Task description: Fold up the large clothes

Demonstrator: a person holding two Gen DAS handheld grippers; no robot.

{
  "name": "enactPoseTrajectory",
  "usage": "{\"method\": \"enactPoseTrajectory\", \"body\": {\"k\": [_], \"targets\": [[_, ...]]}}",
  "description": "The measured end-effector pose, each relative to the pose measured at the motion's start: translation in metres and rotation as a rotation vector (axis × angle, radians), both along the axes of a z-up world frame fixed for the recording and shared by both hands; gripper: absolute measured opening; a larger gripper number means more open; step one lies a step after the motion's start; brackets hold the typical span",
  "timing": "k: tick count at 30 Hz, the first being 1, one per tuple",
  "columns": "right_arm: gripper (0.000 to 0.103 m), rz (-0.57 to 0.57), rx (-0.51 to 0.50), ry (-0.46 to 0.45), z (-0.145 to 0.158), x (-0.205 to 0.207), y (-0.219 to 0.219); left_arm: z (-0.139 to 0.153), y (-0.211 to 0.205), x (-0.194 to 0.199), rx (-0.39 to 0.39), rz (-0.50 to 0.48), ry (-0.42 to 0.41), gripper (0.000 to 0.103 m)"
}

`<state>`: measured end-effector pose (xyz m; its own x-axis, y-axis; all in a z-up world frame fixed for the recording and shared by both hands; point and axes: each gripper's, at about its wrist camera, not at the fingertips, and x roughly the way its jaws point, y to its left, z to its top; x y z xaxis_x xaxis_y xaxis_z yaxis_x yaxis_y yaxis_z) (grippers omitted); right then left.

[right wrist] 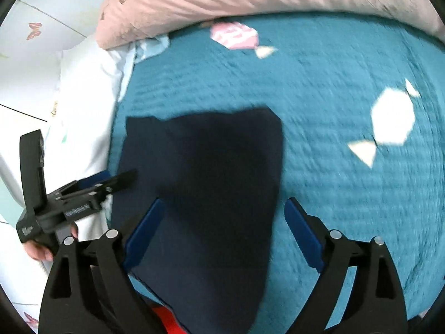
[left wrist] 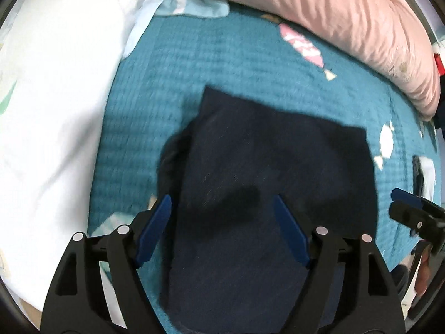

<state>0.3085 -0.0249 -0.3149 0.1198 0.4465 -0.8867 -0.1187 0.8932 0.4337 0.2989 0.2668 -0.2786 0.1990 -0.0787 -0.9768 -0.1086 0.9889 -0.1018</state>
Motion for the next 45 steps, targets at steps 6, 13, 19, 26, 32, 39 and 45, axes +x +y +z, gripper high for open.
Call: {"method": "enactPoseTrajectory", "body": {"k": [6,13,19,26,32,39,45], "targets": [[0.086,0.001,0.036,0.056,-0.029,-0.034,-0.019,-0.040,0.003,-0.018,-0.030,-0.013,0.018,0.080],[0.088,0.056,0.247,0.107,-0.055,-0.051,-0.008,-0.063,0.024,-0.034,-0.209,-0.024,-0.003,0.088],[0.089,0.007,0.345,0.130,-0.077,-0.045,0.002,-0.073,0.065,-0.052,-0.482,-0.011,-0.085,0.076],[0.080,0.026,0.411,0.172,-0.071,-0.037,-0.002,-0.102,0.089,-0.058,-0.771,0.056,0.005,0.033],[0.083,-0.024,0.465,0.193,-0.090,-0.030,0.000,-0.103,0.085,-0.056,-0.762,0.094,0.007,0.043],[0.050,-0.026,0.401,0.141,-0.060,-0.034,0.005,-0.085,0.061,-0.065,-0.631,0.112,-0.024,0.027],[0.041,0.023,0.392,0.082,-0.029,-0.037,0.008,-0.055,0.031,-0.067,-0.570,0.019,-0.071,0.018]]}}
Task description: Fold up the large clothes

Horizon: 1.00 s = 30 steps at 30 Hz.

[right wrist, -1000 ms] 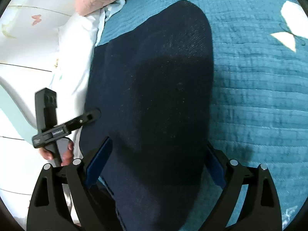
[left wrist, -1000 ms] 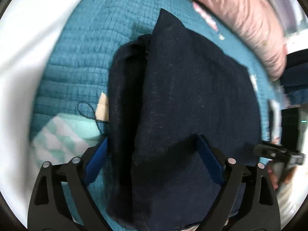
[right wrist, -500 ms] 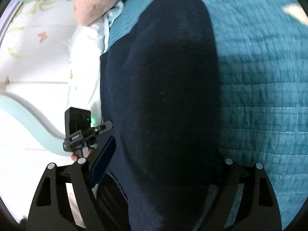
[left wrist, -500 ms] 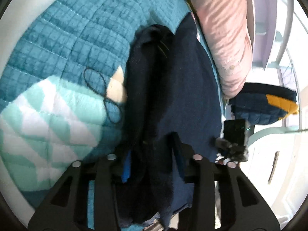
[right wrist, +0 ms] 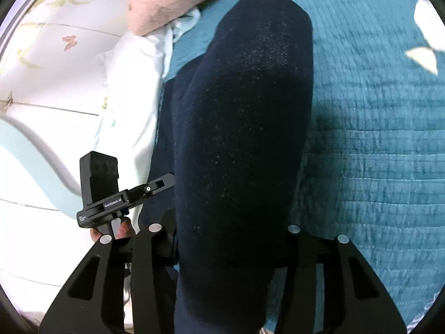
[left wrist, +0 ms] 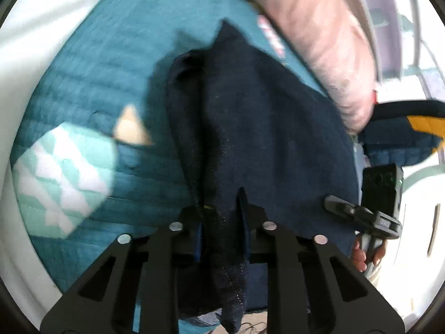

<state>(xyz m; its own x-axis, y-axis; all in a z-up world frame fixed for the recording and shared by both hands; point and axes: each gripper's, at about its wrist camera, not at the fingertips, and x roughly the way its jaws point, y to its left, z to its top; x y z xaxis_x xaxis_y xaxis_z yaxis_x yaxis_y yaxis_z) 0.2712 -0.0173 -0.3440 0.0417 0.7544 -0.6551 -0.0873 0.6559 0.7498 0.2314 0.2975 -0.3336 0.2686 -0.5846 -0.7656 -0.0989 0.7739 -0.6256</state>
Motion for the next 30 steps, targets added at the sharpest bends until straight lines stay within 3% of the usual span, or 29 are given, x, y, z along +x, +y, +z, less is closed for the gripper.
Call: {"method": "enactPoseTrajectory", "body": {"k": [5,12,19,23,30], "targets": [[0.040,-0.003,-0.024,-0.026,0.013,-0.009,-0.022,0.018,-0.039,-0.002,0.028,-0.064,-0.025,0.017],[0.040,-0.023,-0.038,-0.078,0.039,-0.019,-0.056,0.027,-0.089,-0.004,-0.012,-0.089,-0.079,0.016],[0.040,-0.063,-0.037,-0.150,0.074,-0.035,-0.116,0.056,-0.139,-0.007,-0.004,-0.136,-0.126,0.016],[0.040,-0.097,-0.036,-0.183,0.086,-0.038,-0.154,0.075,-0.183,-0.003,0.011,-0.163,-0.150,0.016],[0.040,-0.158,-0.077,-0.236,0.114,-0.032,-0.256,0.099,-0.303,0.009,-0.003,-0.224,-0.193,0.016]]}}
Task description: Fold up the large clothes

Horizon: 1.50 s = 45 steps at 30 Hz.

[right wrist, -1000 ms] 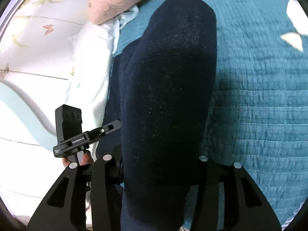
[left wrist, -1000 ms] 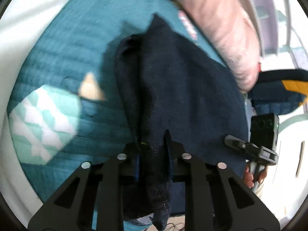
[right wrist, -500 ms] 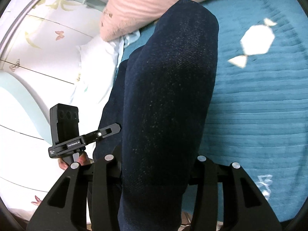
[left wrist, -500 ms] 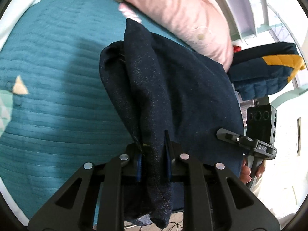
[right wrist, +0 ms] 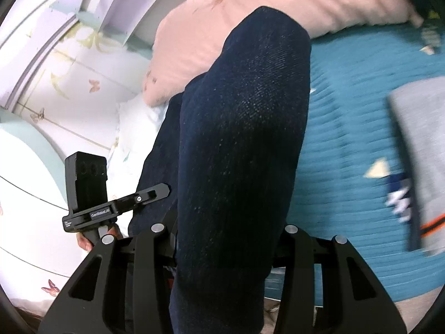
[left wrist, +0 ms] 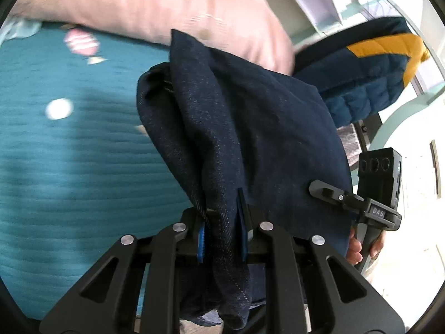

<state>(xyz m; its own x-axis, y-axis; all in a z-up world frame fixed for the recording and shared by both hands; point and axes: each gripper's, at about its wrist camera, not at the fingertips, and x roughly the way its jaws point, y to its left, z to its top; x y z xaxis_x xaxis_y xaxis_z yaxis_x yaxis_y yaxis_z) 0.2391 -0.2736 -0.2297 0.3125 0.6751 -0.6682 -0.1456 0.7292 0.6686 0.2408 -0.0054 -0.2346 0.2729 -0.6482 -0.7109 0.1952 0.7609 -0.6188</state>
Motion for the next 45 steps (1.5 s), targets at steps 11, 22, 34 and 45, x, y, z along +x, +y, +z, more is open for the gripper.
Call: {"method": "enactPoseTrajectory", "body": {"k": [11,22,34,45], "targets": [[0.040,-0.047,-0.174,-0.020,0.035,0.014,-0.132,-0.004,-0.183,0.024,-0.023,-0.143,0.018,0.016],[0.040,0.006,-0.275,-0.020,0.027,0.044,-0.240,-0.034,-0.289,0.055,-0.054,-0.146,0.058,0.016],[0.067,-0.079,-0.427,0.271,-0.126,0.059,-0.324,-0.147,-0.341,0.063,0.172,-0.167,0.231,0.019],[0.066,-0.234,-0.604,0.162,-0.064,0.022,-0.351,-0.089,-0.356,0.041,0.496,-0.217,0.037,0.026]]}}
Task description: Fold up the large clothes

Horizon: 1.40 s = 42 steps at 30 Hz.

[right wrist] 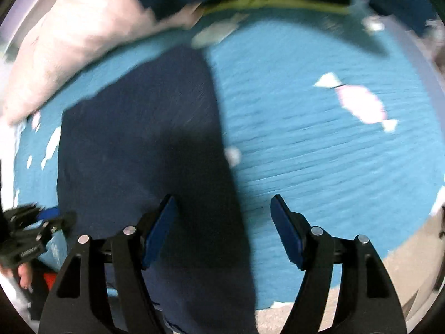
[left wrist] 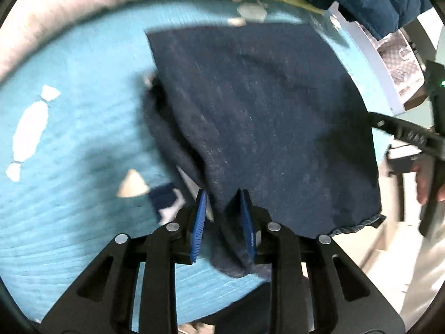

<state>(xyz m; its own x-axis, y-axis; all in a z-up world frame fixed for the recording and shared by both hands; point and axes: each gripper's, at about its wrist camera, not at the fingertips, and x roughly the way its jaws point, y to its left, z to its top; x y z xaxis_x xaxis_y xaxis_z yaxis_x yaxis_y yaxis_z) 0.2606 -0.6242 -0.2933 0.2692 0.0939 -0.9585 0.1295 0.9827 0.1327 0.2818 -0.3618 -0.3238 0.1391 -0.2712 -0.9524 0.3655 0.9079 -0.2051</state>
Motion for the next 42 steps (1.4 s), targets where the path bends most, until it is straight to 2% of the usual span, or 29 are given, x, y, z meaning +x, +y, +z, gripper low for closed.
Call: {"method": "enactPoseTrajectory", "body": {"k": [1,3,4,5,7,8,9,11,13,15,16,18,23,26,29,31,32,37,39,42], "targets": [[0.063,-0.046,0.015,-0.031,0.010,-0.007,-0.006,0.008,0.000,-0.002,0.010,0.003,-0.037,0.026],[0.056,-0.061,0.072,-0.103,0.027,-0.024,-0.005,0.032,-0.004,-0.006,0.002,0.009,-0.103,0.026],[0.047,-0.051,0.081,-0.121,0.031,-0.029,0.001,0.037,-0.005,-0.009,-0.014,0.011,-0.110,0.026],[0.033,-0.036,0.085,-0.124,0.033,-0.036,0.008,0.044,-0.008,-0.011,-0.037,0.017,-0.118,0.026],[0.017,-0.015,0.078,-0.075,0.025,-0.043,0.020,0.048,-0.011,-0.018,-0.023,0.050,-0.162,0.022],[0.013,-0.022,0.063,-0.025,0.015,-0.049,0.025,0.046,-0.016,-0.019,-0.004,0.072,-0.180,0.016],[0.012,-0.037,0.052,0.002,0.008,-0.051,0.028,0.040,-0.021,-0.019,0.000,0.080,-0.178,0.012],[0.008,-0.080,0.050,0.044,-0.020,-0.058,0.028,0.015,-0.030,-0.021,0.001,0.077,-0.116,0.006],[0.008,-0.134,0.056,0.055,-0.041,-0.057,0.021,-0.025,-0.032,-0.022,0.053,0.099,-0.029,0.000],[0.007,-0.208,0.115,0.056,-0.062,-0.057,0.011,-0.045,-0.030,-0.027,0.054,0.096,-0.068,0.000],[0.007,-0.224,0.131,0.050,-0.063,-0.059,0.010,-0.044,-0.034,-0.031,0.076,0.073,-0.109,0.000],[0.007,-0.228,0.128,0.038,-0.056,-0.062,0.010,-0.039,-0.039,-0.035,0.120,0.061,-0.132,0.000],[0.008,-0.252,0.078,0.062,-0.031,-0.093,0.014,-0.035,-0.028,-0.037,0.098,0.086,-0.085,0.000],[0.008,-0.274,0.110,0.054,-0.046,-0.106,0.009,-0.043,-0.020,-0.035,0.088,0.103,-0.060,0.000],[0.008,-0.321,0.134,0.075,-0.063,-0.098,0.002,-0.045,-0.022,-0.039,0.092,0.090,-0.078,0.000],[0.008,-0.312,0.096,0.108,-0.054,-0.092,0.006,-0.042,-0.024,-0.041,0.122,0.080,-0.099,0.000],[0.014,-0.308,0.070,0.116,-0.046,-0.088,0.009,-0.040,-0.025,-0.042,0.129,0.076,-0.104,0.000],[0.014,-0.247,0.077,-0.019,0.002,-0.063,0.021,-0.016,-0.023,-0.045,0.067,0.079,-0.097,0.001],[0.014,-0.221,0.062,-0.041,0.010,-0.043,0.023,-0.001,-0.028,-0.040,0.081,0.069,-0.163,0.001],[0.014,-0.208,0.069,-0.087,0.019,-0.008,0.022,0.008,-0.032,-0.023,0.043,0.087,-0.140,0.001]]}}
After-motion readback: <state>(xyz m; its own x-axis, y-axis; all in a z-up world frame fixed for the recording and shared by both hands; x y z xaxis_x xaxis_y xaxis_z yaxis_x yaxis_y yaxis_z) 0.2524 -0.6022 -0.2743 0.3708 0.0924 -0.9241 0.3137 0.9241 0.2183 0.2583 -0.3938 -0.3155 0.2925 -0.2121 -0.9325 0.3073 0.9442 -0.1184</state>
